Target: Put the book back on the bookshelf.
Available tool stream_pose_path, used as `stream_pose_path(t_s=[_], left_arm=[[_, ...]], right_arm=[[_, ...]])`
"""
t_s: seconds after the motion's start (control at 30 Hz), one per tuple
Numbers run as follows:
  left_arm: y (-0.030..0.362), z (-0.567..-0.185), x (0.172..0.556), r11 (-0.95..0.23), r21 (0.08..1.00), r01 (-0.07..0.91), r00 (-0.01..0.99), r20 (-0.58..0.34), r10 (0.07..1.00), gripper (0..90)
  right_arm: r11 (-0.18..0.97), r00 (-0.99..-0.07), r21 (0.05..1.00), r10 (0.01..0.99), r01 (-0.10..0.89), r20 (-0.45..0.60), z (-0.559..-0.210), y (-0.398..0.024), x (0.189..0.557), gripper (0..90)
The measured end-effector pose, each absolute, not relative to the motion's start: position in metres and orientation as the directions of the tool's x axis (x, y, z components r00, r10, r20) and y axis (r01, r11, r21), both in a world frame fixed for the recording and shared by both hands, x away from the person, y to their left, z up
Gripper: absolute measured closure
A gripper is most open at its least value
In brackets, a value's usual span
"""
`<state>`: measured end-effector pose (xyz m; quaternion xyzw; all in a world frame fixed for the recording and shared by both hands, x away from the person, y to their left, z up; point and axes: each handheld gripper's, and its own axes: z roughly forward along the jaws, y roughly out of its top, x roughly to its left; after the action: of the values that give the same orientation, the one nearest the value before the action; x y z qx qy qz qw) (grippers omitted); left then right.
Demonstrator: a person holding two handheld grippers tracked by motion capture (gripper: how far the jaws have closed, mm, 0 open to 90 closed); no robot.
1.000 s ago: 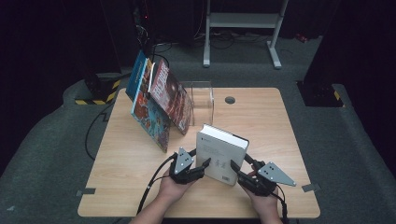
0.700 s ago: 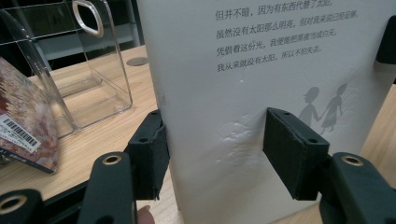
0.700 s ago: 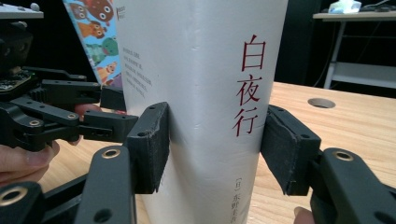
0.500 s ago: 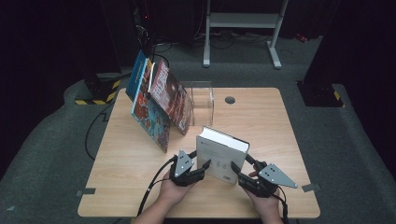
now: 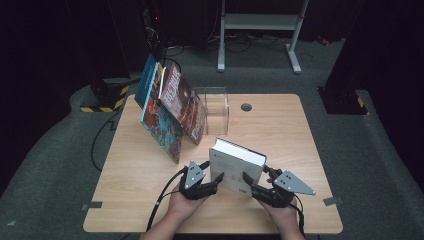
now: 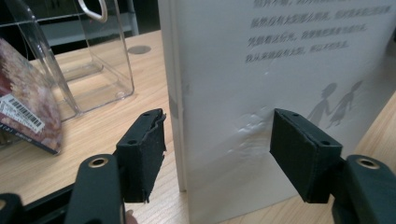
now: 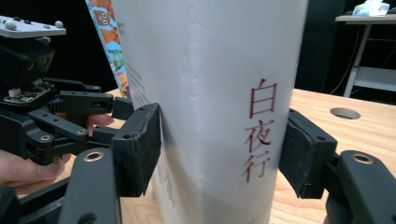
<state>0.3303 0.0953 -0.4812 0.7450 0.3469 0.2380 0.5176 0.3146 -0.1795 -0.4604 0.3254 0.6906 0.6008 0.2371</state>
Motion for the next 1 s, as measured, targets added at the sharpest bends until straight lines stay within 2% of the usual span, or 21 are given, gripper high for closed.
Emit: stream_pose_path(t_s=[0.37, 0.63, 0.8, 0.87, 1.0], left_arm=[[0.108, -0.493, 0.334, -0.278, 0.899, 0.338, 0.622, 0.008, 0.783, 33.6], [0.124, -0.502, 0.339, -0.254, 0.869, 0.424, 0.633, -0.084, 0.769, 31.6], [0.125, -0.507, 0.341, -0.299, 0.851, 0.432, 0.628, -0.046, 0.776, 30.2], [0.124, -0.510, 0.342, -0.333, 0.831, 0.446, 0.623, -0.021, 0.782, 25.9], [0.125, -0.518, 0.344, -0.385, 0.791, 0.475, 0.609, 0.020, 0.793, 24.0]], right_arm=[[0.079, -0.694, 0.983, 0.717, 0.167, 0.060, -0.457, -0.172, 0.322, 31.5], [0.073, -0.701, 0.982, 0.710, 0.173, 0.071, -0.457, -0.173, 0.323, 32.3], [0.075, -0.702, 0.981, 0.708, 0.179, 0.074, -0.456, -0.173, 0.324, 32.3], [0.076, -0.704, 0.981, 0.707, 0.178, 0.073, -0.456, -0.174, 0.324, 32.4], [0.071, -0.708, 0.982, 0.702, 0.174, 0.075, -0.457, -0.174, 0.323, 32.6]])
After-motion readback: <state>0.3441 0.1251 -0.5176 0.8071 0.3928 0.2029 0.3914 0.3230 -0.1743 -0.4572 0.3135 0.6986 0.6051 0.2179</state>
